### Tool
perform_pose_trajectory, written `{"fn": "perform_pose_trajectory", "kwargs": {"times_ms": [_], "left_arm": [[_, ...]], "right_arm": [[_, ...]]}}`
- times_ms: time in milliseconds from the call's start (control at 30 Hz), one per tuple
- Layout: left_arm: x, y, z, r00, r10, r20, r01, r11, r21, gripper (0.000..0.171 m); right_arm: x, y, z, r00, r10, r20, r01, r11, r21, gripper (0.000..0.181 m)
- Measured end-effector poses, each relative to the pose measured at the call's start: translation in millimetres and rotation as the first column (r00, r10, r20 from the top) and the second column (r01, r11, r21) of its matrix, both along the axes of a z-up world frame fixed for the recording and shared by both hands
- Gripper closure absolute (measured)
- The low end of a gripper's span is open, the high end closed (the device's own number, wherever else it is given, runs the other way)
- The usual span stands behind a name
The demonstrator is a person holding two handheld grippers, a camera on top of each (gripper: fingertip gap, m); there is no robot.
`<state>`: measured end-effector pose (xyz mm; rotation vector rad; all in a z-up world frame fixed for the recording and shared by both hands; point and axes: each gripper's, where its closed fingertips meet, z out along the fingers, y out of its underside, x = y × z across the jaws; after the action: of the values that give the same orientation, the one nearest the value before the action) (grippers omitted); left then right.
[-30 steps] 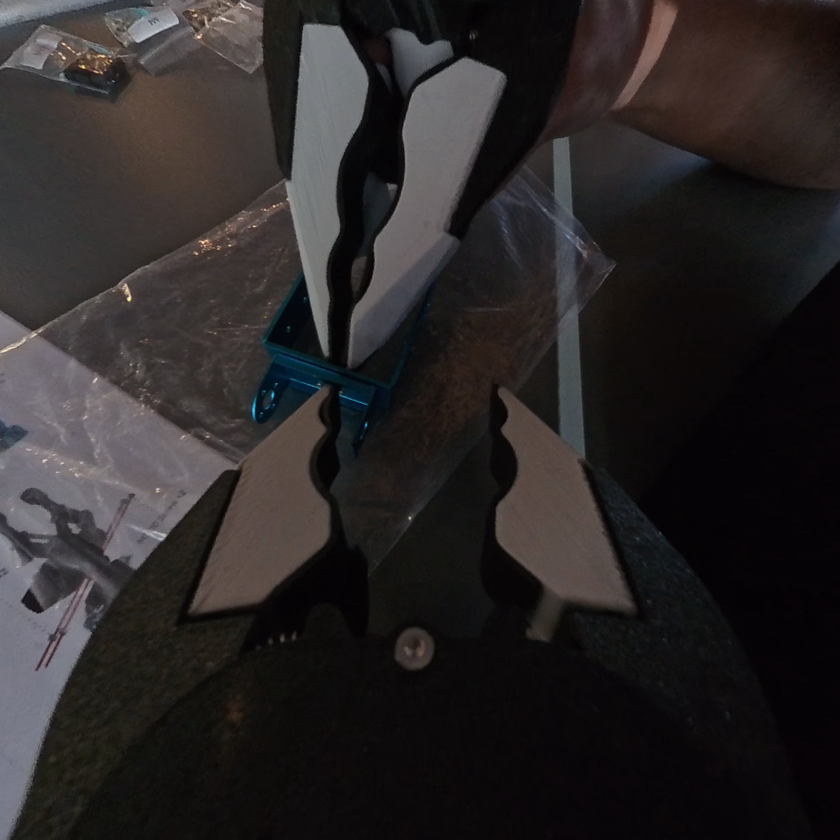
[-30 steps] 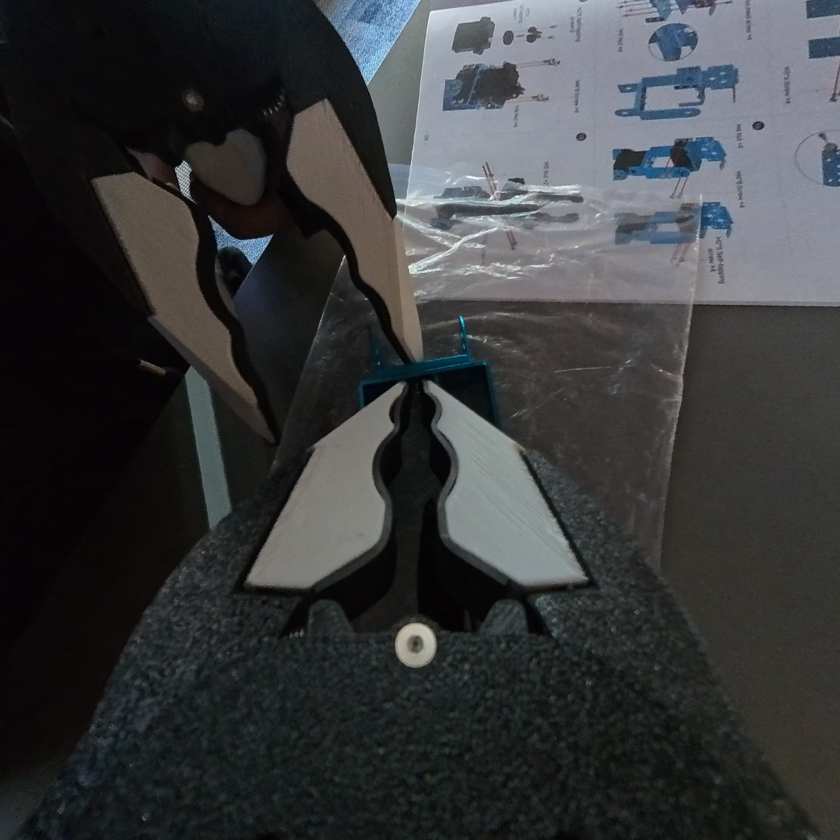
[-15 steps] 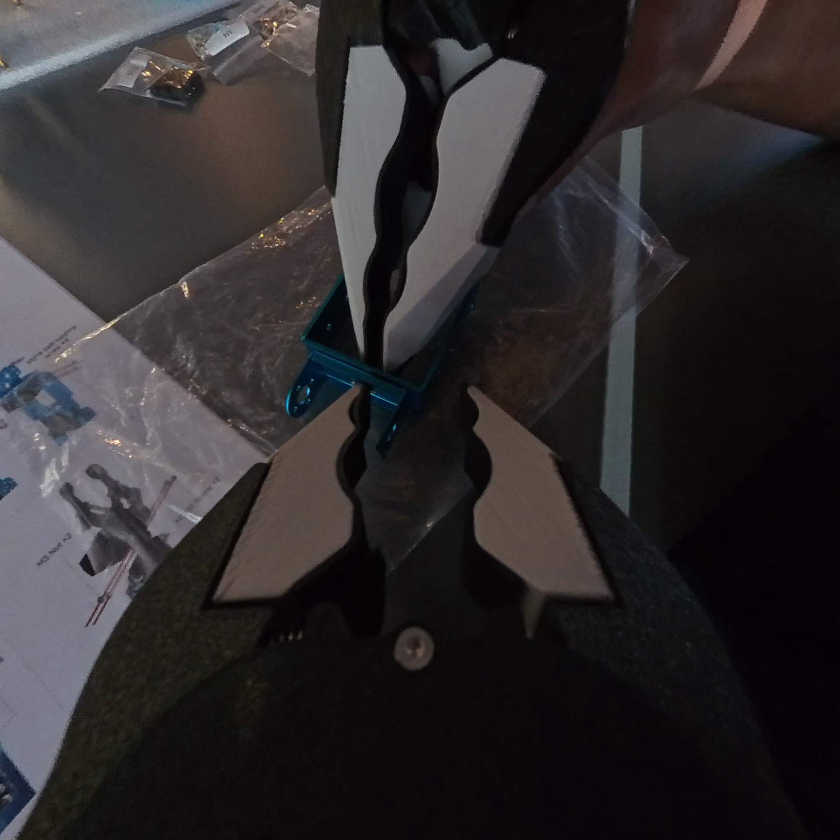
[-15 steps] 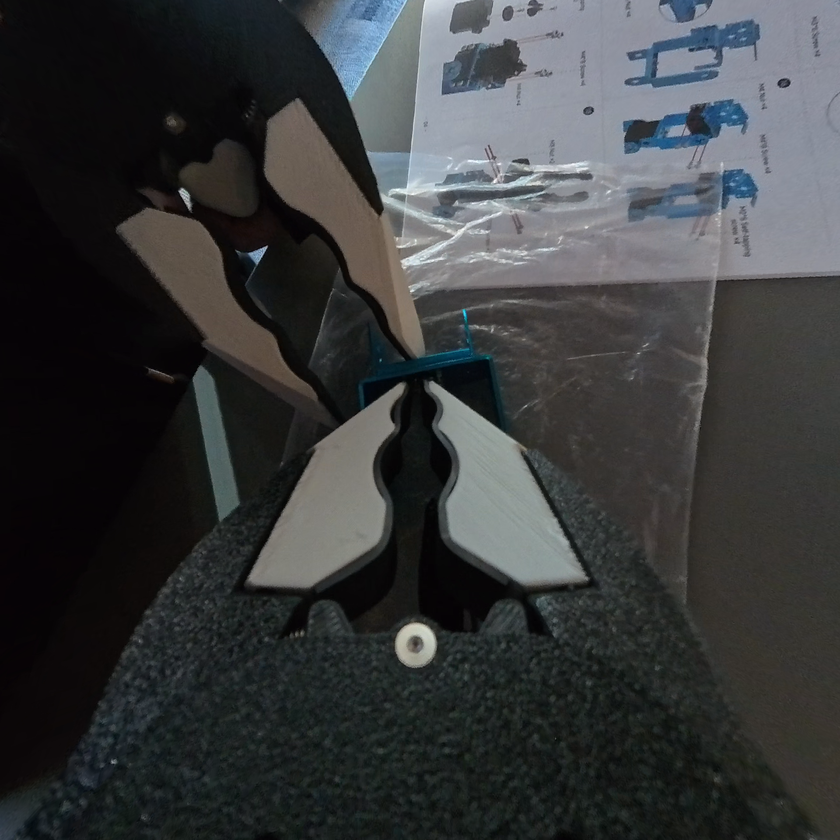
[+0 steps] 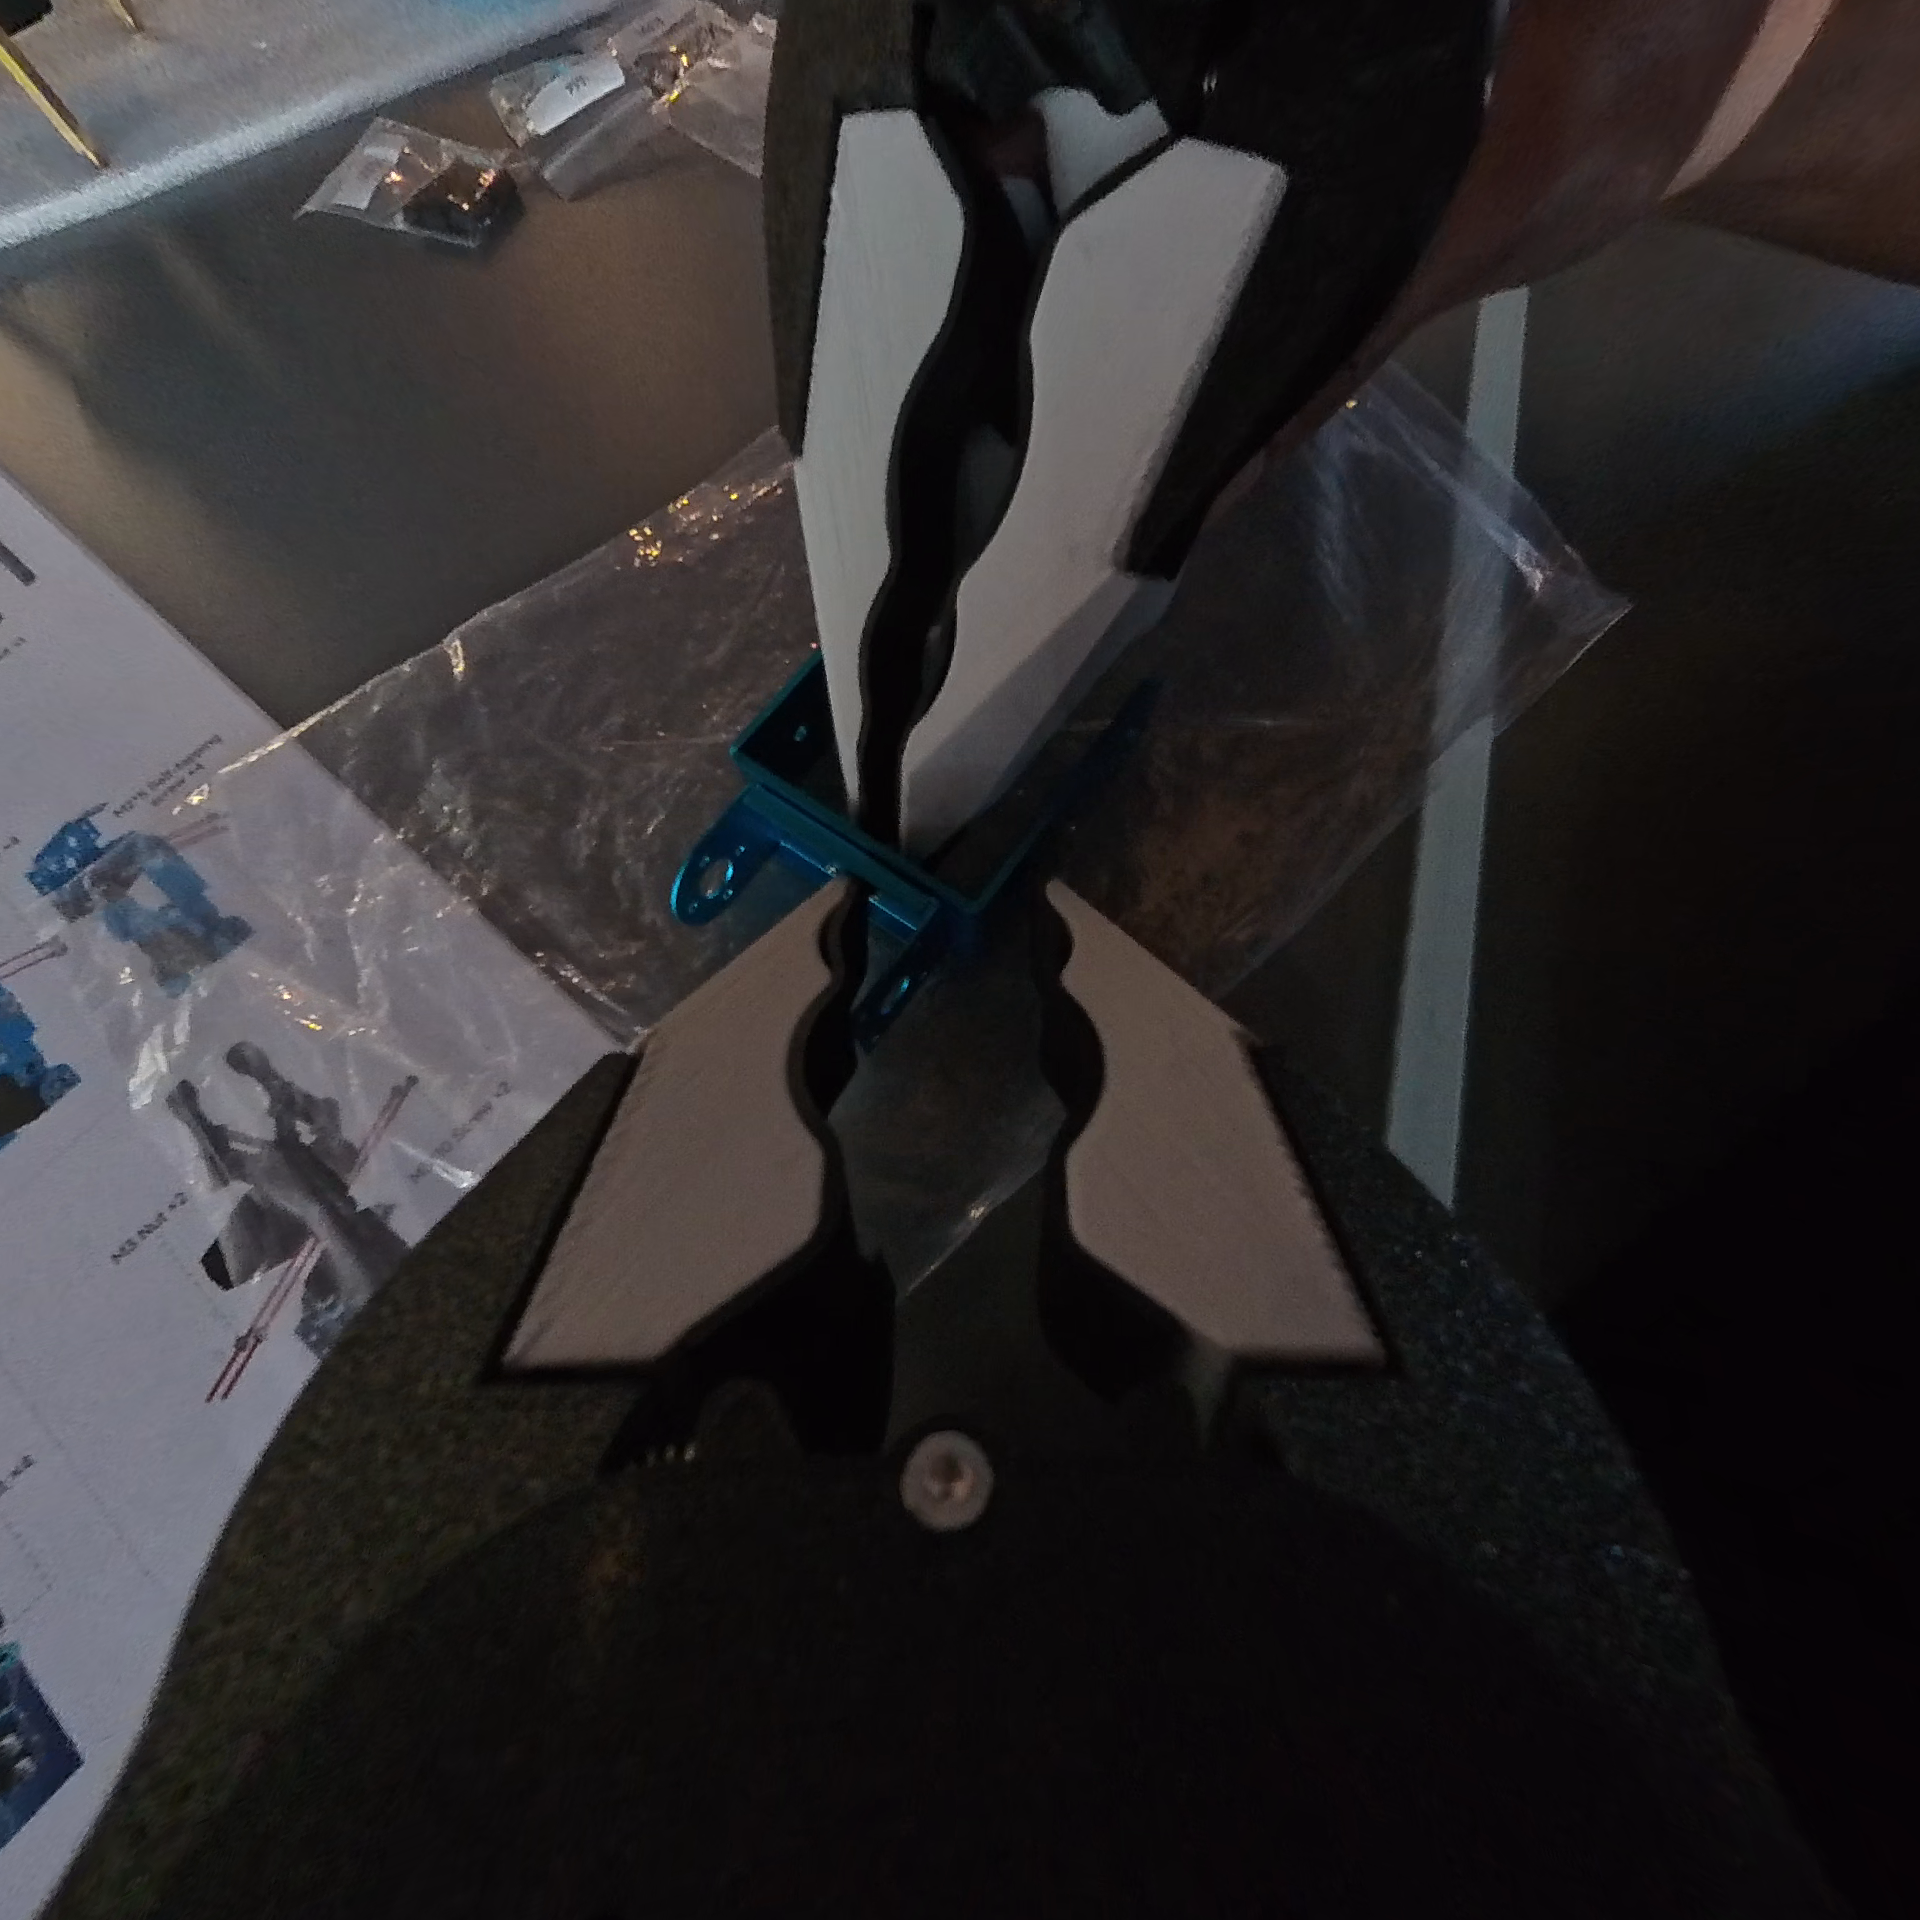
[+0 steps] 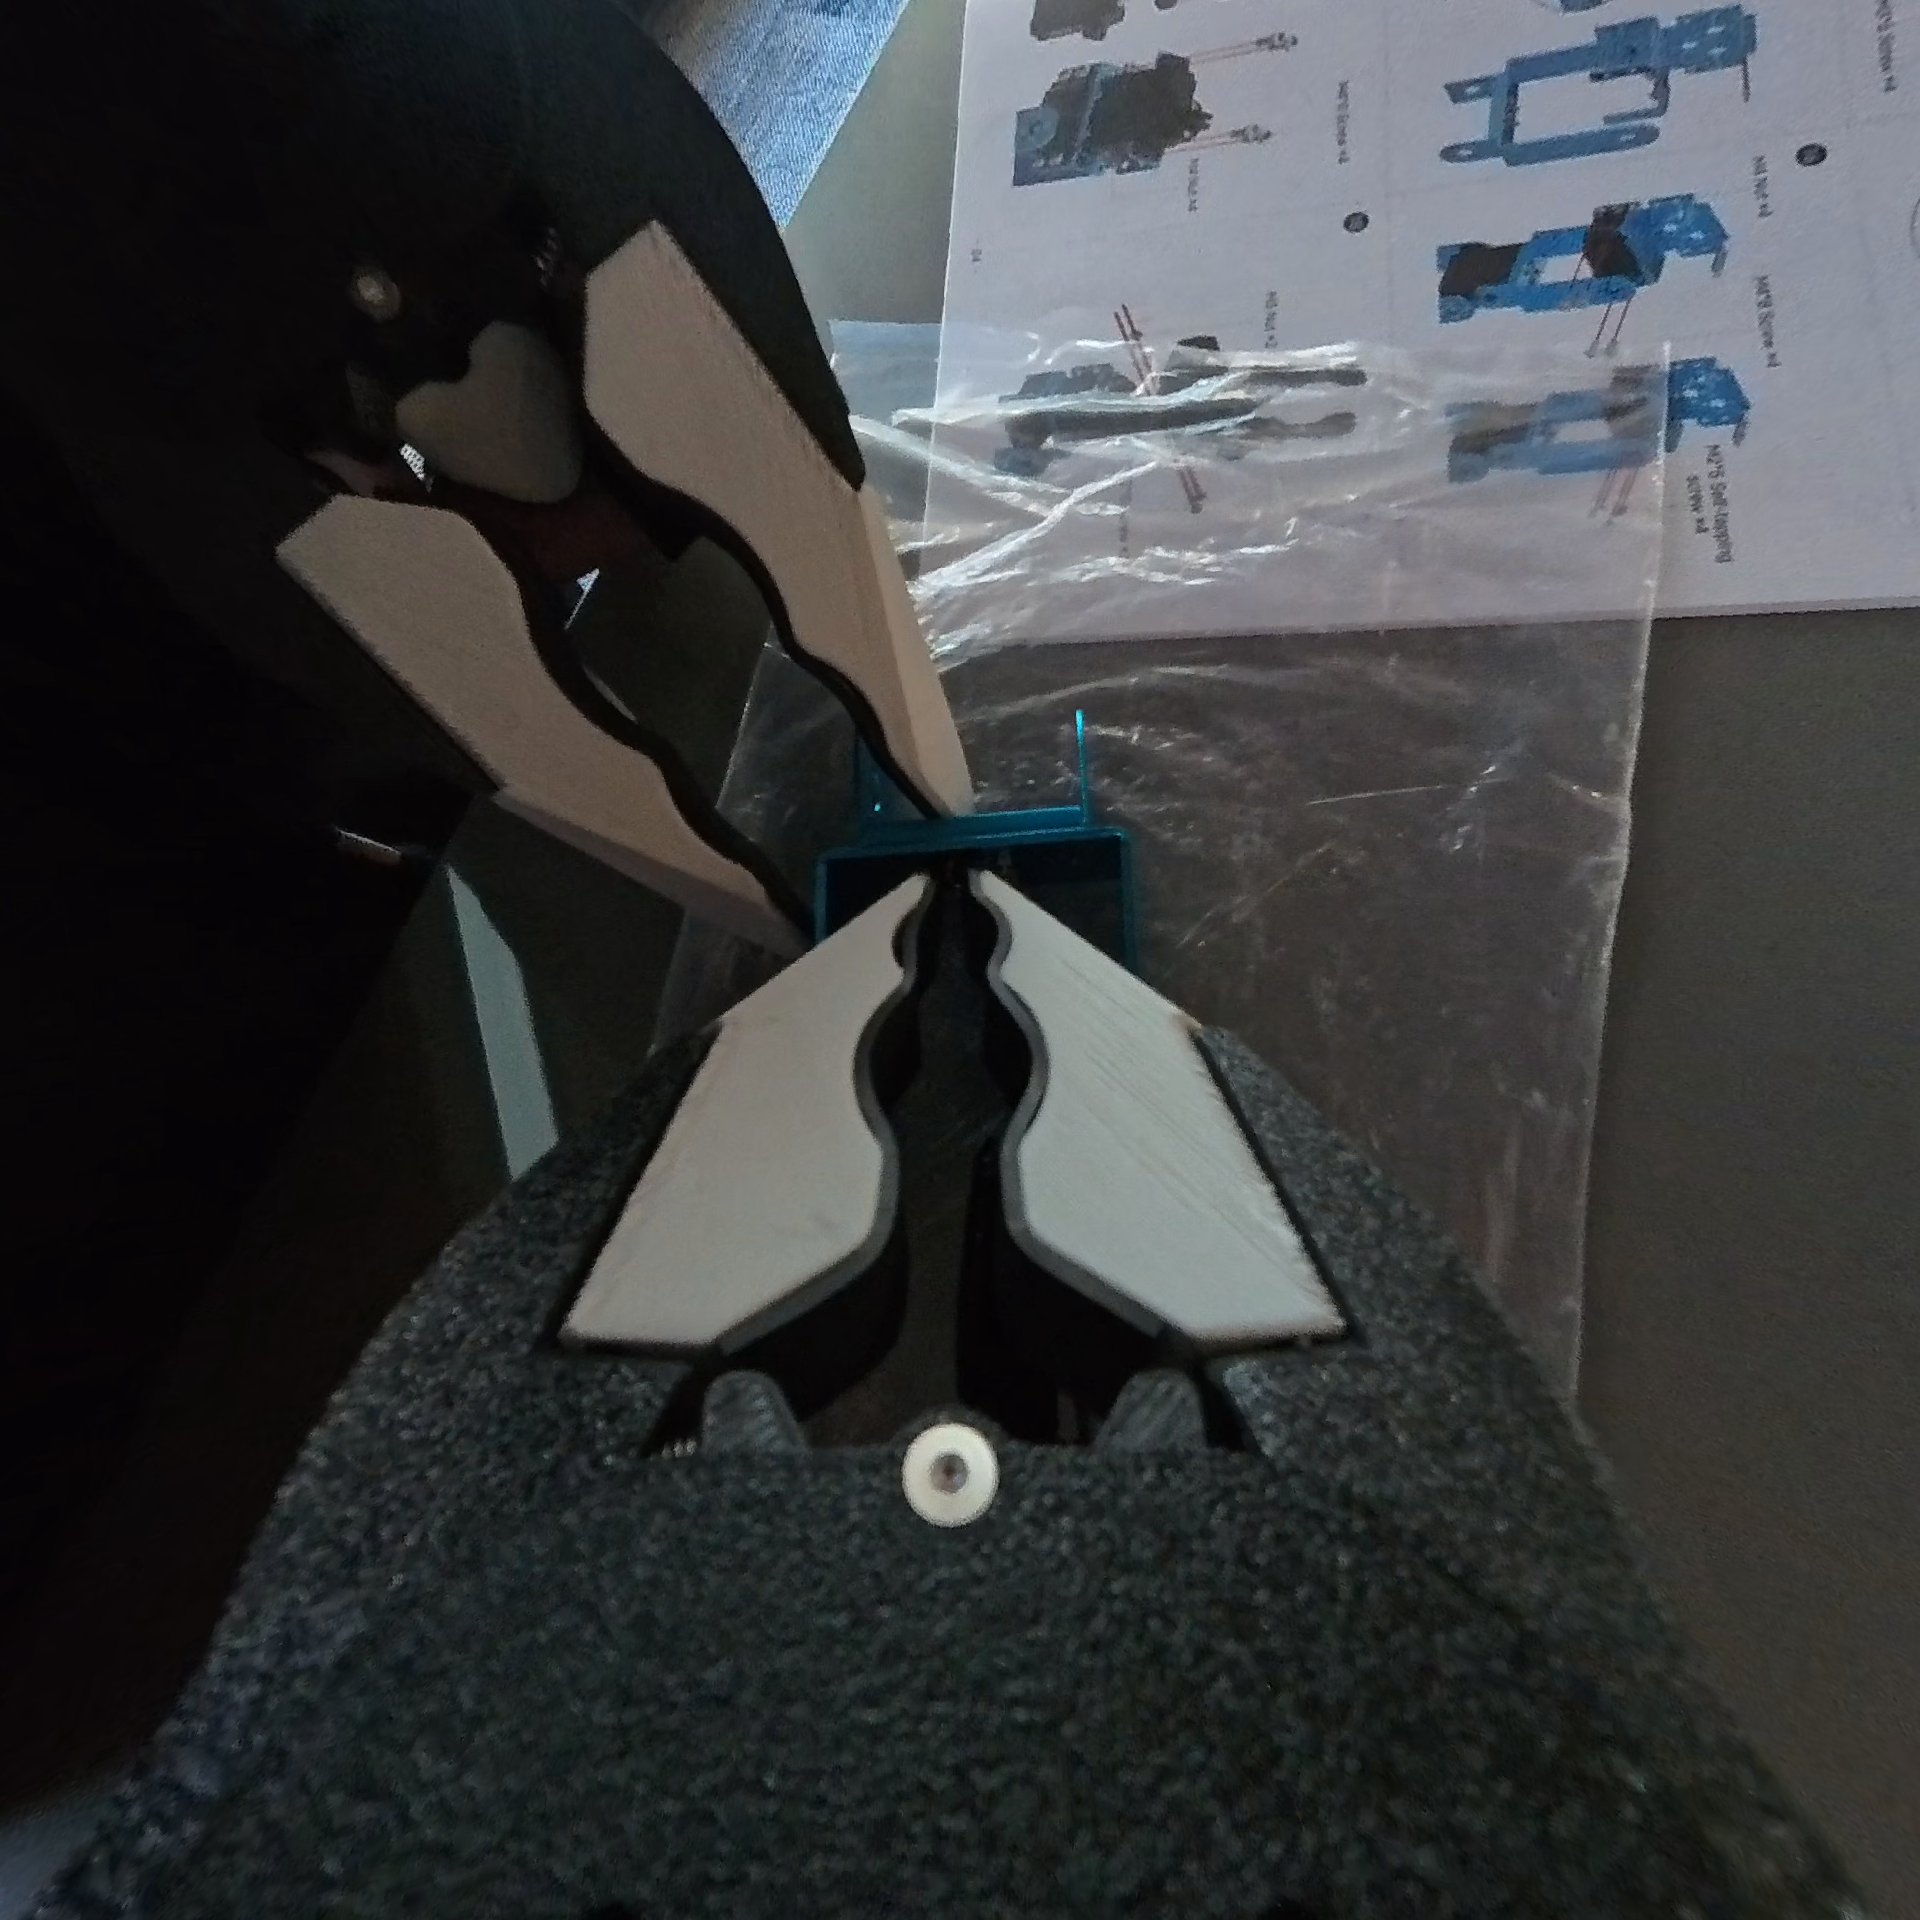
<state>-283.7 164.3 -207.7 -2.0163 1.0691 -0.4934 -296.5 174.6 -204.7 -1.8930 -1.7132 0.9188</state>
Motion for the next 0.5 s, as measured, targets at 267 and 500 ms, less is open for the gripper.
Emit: {"fn": "perform_pose_trajectory", "kwargs": {"times_ms": [267, 500], "left_arm": [[-1.2, -0.6, -0.5, 1.000, -0.001, -0.002, 0.001, 1.000, -0.002, 0.143], [-1.0, -0.7, -1.0, 1.000, 0.000, -0.005, 0.000, 1.000, 0.002, 0.143]], "right_arm": [[1.3, 1.5, 4.6, 1.000, -0.007, -0.009, 0.007, 1.000, 0.009, 0.177], [-0.6, 0.1, 3.8, 1.000, -0.013, -0.011, 0.013, 1.000, -0.004, 0.179]]}}
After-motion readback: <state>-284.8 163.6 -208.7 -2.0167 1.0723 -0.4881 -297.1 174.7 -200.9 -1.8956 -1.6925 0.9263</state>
